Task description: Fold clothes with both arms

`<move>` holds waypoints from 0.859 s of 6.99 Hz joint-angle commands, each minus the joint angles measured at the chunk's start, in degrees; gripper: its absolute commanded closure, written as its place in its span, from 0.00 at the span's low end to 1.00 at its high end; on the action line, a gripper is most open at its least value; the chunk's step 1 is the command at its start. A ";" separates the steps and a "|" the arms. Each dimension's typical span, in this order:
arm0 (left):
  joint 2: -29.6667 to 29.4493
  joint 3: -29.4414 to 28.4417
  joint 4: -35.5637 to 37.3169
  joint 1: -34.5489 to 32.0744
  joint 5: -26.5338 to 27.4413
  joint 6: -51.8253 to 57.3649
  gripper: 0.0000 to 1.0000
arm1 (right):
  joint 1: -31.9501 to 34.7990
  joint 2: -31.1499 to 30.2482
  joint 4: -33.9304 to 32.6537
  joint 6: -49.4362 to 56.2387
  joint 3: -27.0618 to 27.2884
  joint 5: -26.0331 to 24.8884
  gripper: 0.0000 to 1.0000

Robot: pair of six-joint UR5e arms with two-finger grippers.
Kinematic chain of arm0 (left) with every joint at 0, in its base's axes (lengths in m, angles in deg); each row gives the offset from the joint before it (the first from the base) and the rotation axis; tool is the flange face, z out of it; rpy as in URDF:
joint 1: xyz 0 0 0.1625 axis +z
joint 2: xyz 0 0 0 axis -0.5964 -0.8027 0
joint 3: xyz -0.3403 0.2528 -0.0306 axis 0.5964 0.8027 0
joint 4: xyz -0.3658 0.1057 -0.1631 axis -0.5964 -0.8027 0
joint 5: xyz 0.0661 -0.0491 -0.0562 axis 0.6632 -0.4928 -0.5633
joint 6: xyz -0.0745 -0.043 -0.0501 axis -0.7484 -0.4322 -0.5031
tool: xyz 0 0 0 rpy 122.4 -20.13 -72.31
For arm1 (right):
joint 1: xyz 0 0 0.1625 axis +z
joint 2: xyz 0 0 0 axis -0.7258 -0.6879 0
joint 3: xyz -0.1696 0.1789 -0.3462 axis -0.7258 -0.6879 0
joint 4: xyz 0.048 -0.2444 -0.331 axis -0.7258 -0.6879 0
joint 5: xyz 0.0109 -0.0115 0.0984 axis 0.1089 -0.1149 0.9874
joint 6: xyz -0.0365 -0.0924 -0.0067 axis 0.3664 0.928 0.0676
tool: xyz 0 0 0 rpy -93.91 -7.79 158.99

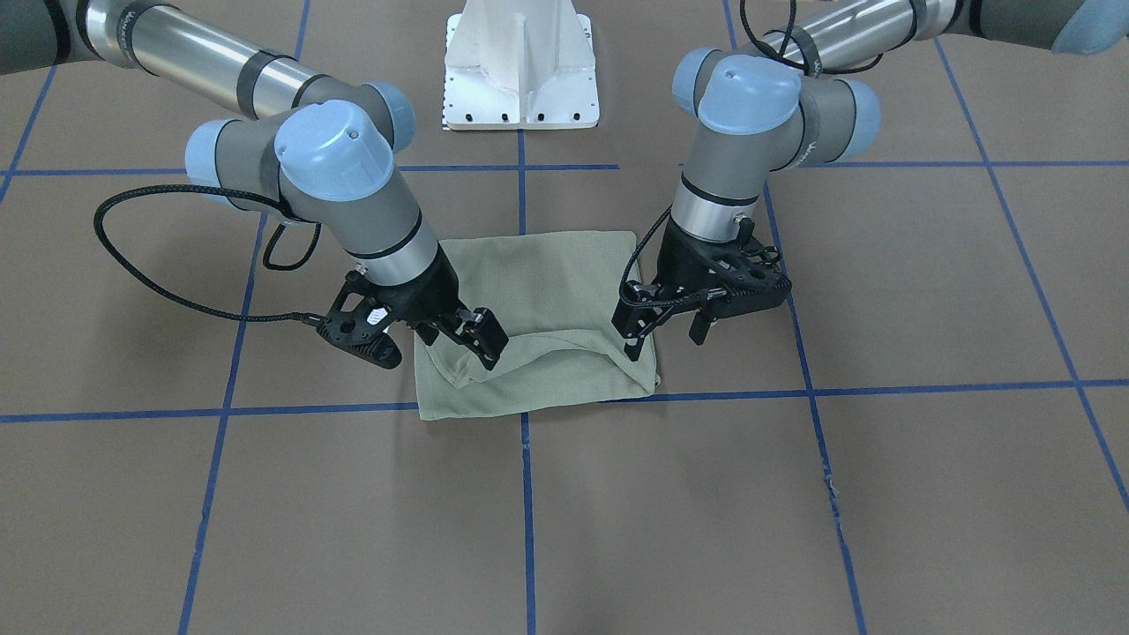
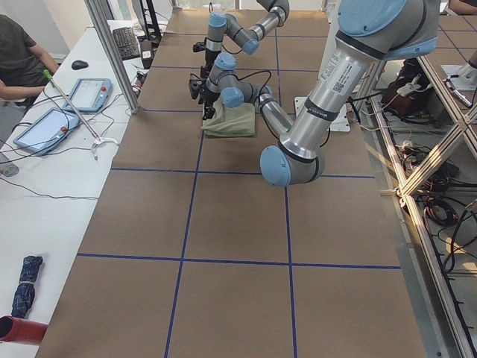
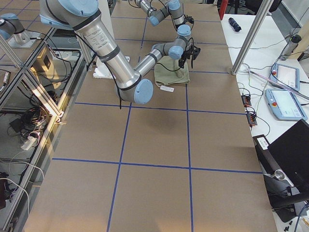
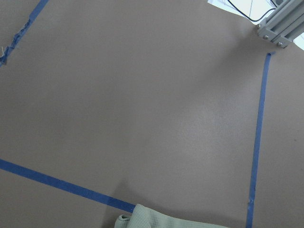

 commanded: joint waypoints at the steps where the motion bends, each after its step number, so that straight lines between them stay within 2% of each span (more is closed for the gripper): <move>1: 4.29 5.70 2.38 -3.00 -4.60 7.68 0.00 | 0.13 -1.02 -1.58 4.00 3.89 3.68 0.00; 2: 7.37 10.10 5.53 -5.80 -7.40 14.94 0.00 | 0.91 -1.90 -9.69 11.25 8.36 3.96 0.00; 3: 10.10 13.19 9.91 -9.40 -8.99 22.85 0.00 | 2.22 -2.95 -21.95 22.55 14.93 3.96 0.00; 4: 10.39 13.74 14.83 -13.70 -9.44 32.50 0.00 | 6.50 -4.96 -30.77 33.80 19.61 3.96 0.00; 5: 10.65 13.48 18.35 -17.74 -9.45 41.38 0.00 | 11.76 -9.42 -35.30 43.83 23.66 4.31 0.00; 6: 12.92 13.31 19.70 -22.40 -10.05 50.34 0.00 | 18.95 -15.38 -36.91 54.98 25.61 7.27 0.00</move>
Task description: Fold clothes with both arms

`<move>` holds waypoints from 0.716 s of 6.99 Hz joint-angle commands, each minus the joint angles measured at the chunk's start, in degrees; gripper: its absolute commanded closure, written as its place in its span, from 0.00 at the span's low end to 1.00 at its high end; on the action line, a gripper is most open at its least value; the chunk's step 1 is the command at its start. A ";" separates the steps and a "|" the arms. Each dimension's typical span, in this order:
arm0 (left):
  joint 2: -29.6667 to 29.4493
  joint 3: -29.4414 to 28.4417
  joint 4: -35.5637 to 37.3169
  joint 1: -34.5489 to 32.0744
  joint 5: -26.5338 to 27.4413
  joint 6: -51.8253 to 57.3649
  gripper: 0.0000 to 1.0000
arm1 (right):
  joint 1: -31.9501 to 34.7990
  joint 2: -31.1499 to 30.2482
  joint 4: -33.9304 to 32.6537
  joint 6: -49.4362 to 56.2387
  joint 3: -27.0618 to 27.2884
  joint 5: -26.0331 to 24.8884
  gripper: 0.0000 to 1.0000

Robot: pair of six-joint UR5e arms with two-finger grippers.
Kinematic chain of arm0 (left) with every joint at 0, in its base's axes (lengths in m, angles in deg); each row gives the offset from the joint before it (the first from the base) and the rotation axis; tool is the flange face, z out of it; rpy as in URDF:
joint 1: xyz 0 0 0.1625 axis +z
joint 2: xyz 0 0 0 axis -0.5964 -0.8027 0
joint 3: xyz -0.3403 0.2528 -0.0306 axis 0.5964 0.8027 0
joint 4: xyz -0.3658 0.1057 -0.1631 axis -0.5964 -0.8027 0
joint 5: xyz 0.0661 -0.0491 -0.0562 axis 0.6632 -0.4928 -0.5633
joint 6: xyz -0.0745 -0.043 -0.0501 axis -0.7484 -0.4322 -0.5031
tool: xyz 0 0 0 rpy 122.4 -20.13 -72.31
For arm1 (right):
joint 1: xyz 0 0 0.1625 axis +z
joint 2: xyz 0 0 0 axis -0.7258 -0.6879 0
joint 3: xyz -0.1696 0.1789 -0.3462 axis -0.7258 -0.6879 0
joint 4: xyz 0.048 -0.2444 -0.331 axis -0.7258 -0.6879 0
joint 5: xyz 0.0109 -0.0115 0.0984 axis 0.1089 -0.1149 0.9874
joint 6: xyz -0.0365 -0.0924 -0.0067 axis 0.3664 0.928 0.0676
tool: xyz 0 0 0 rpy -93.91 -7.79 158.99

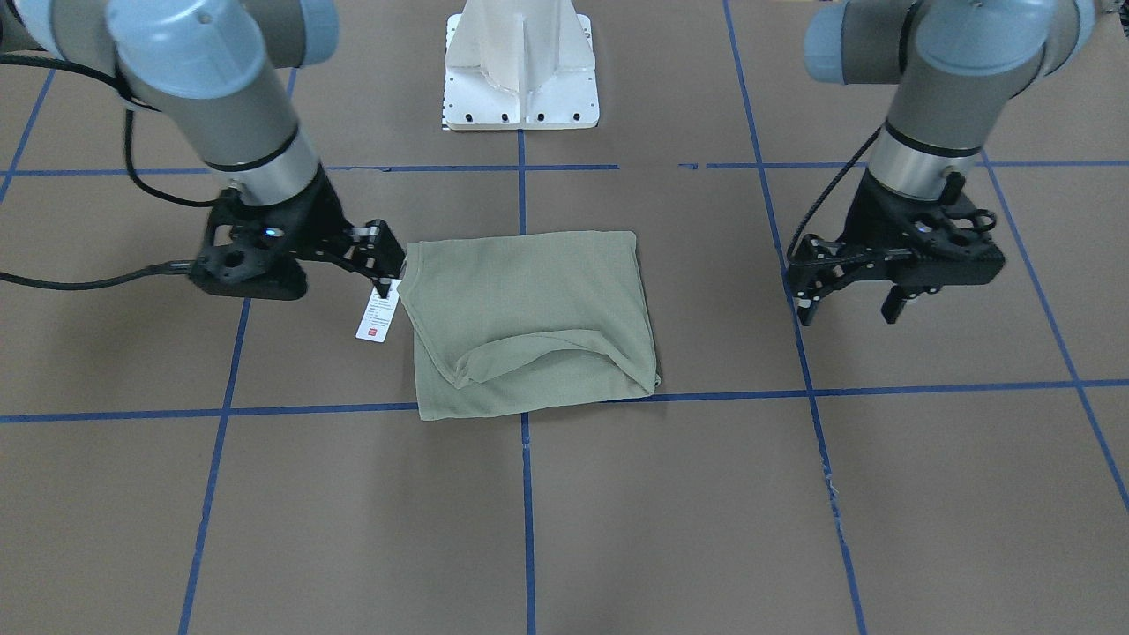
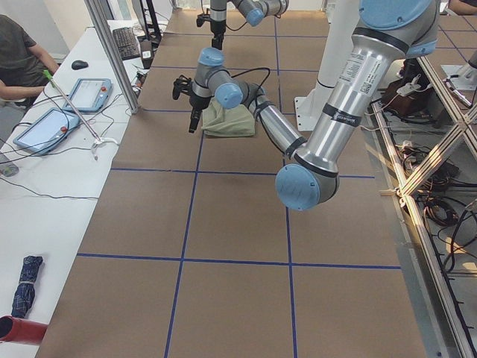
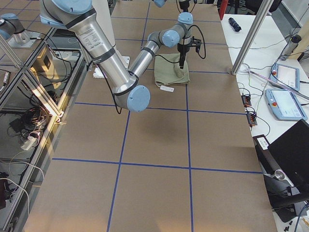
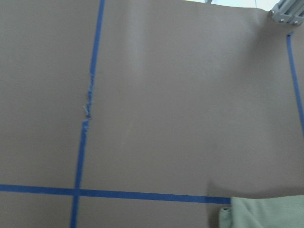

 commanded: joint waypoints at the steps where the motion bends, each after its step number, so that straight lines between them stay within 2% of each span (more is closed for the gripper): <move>1: 5.68 -0.40 2.94 -11.14 -4.47 23.40 0.00 | 16.50 -12.85 -4.76 31.07 3.21 7.31 0.00; 2: 7.97 -1.28 3.11 -17.02 -7.47 37.44 0.00 | 25.20 -18.83 -4.85 46.90 1.46 10.14 0.00; 3: 10.69 -3.20 3.11 -22.21 -8.89 50.11 0.00 | 30.59 -23.16 -5.98 59.16 0.75 11.12 0.00; 5: 14.83 -6.37 3.46 -29.53 -8.82 63.99 0.00 | 35.55 -27.75 -11.42 74.06 0.65 10.17 0.00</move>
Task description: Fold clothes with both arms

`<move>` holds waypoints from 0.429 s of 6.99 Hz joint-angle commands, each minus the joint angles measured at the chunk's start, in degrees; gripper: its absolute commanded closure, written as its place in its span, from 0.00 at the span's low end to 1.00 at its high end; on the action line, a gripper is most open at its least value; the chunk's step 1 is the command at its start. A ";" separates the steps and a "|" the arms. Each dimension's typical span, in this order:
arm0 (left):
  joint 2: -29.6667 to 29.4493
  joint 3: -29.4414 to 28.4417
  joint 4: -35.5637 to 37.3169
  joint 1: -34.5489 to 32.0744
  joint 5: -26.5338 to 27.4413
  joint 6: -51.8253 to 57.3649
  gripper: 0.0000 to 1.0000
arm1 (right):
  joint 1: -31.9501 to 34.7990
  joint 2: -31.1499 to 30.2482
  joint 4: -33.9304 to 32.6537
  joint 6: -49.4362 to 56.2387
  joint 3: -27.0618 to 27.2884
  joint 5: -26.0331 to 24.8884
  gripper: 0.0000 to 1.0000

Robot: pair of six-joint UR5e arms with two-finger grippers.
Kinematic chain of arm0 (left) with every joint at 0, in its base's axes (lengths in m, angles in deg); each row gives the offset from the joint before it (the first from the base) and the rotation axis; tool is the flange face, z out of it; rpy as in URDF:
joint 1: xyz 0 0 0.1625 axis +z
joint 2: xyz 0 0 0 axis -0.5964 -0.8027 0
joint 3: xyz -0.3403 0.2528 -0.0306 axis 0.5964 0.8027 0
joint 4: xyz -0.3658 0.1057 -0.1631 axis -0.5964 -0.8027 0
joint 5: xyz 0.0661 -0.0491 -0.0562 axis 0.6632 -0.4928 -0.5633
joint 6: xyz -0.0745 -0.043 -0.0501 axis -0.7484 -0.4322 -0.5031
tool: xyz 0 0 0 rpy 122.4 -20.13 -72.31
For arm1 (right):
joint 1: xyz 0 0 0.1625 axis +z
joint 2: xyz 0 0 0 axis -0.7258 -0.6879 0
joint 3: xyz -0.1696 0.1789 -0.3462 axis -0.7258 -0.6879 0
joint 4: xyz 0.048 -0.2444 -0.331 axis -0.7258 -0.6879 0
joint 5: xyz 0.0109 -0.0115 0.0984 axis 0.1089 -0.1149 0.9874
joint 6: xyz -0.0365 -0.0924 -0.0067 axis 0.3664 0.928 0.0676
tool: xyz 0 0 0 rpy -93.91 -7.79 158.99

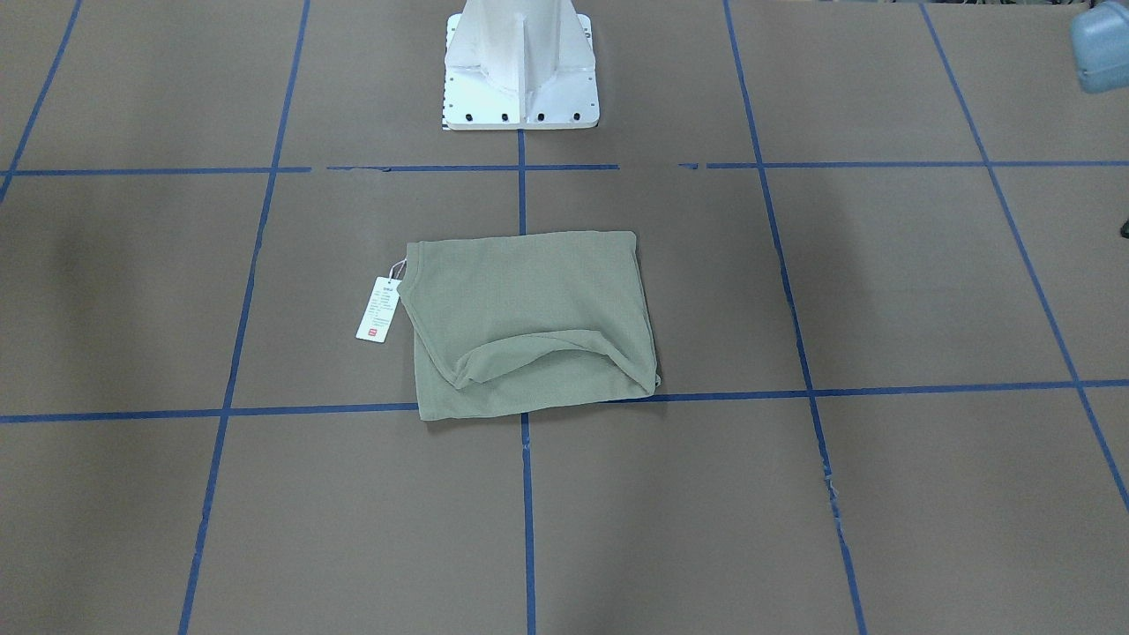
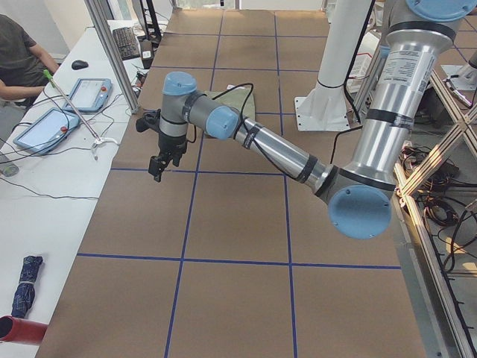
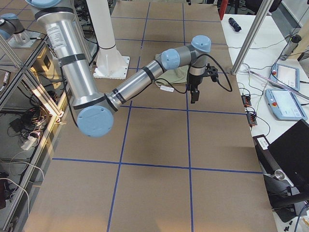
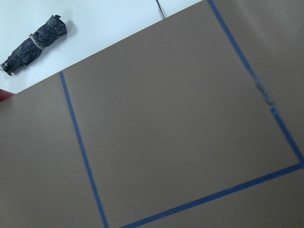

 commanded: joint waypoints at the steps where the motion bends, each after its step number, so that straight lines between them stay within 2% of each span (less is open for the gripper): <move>1: 5.54 -2.19 2.55 -6.92 -2.73 8.57 0.00 | 5.33 -7.73 -3.29 11.29 -0.21 0.81 0.00; 2: 9.22 -2.80 -0.04 -6.86 -5.37 7.87 0.00 | 5.35 -10.74 -1.64 11.04 -0.90 3.43 0.00; 3: 9.00 -7.68 -6.25 -6.86 -5.57 4.21 0.00 | 5.44 -11.03 -0.58 11.29 0.05 5.20 0.00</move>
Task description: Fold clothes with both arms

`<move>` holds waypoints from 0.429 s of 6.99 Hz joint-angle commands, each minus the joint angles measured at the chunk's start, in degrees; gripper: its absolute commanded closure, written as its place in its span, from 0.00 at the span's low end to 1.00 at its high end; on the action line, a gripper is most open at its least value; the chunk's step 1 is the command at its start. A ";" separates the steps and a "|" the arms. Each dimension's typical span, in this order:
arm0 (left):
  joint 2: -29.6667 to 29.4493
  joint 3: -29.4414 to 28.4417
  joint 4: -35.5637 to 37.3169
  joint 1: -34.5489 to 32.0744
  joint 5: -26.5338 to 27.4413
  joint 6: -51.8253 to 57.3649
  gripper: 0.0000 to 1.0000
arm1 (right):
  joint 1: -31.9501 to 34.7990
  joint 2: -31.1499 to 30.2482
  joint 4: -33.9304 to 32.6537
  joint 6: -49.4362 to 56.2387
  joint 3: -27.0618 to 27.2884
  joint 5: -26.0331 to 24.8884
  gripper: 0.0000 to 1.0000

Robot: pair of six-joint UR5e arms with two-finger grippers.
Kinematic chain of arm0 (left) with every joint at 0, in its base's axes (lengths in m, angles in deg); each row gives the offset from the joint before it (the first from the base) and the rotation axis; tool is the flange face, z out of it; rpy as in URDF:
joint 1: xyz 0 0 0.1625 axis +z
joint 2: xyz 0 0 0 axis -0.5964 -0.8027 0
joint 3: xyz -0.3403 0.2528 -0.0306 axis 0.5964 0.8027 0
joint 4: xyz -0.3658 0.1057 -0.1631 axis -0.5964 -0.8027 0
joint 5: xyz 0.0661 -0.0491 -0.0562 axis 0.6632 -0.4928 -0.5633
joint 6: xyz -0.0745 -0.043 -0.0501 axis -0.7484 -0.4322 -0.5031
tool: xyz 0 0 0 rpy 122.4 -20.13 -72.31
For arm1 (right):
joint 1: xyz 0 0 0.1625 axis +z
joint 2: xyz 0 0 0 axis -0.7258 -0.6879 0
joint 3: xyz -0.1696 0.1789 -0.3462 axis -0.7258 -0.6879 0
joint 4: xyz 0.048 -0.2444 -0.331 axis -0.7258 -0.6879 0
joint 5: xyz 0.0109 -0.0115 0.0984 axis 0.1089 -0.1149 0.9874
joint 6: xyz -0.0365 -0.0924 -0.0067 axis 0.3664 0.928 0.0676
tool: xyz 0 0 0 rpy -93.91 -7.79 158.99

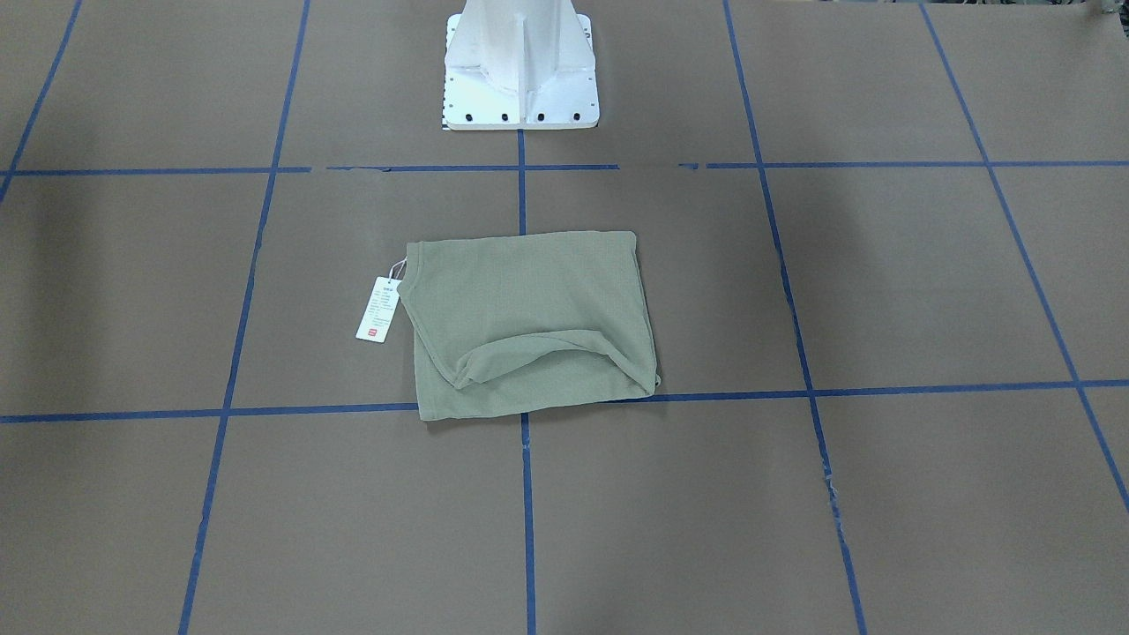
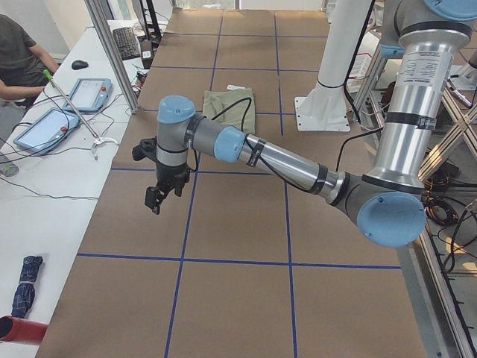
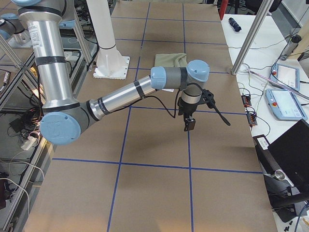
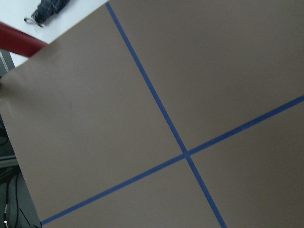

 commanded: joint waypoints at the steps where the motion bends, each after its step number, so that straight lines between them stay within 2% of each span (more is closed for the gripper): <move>1: 1.49 -12.79 -13.52 -0.25 -0.82 -6.67 0.00 | 0.41 -2.16 1.52 0.40 -0.03 1.25 0.00; 2: 2.10 -15.23 -20.04 -0.25 -1.25 -6.36 0.00 | 0.41 -2.42 1.26 -0.30 -0.30 0.98 0.00; 3: 2.11 -14.56 -17.14 -0.34 -1.34 -6.44 0.00 | 0.41 -3.56 1.26 -1.70 -0.22 1.06 0.00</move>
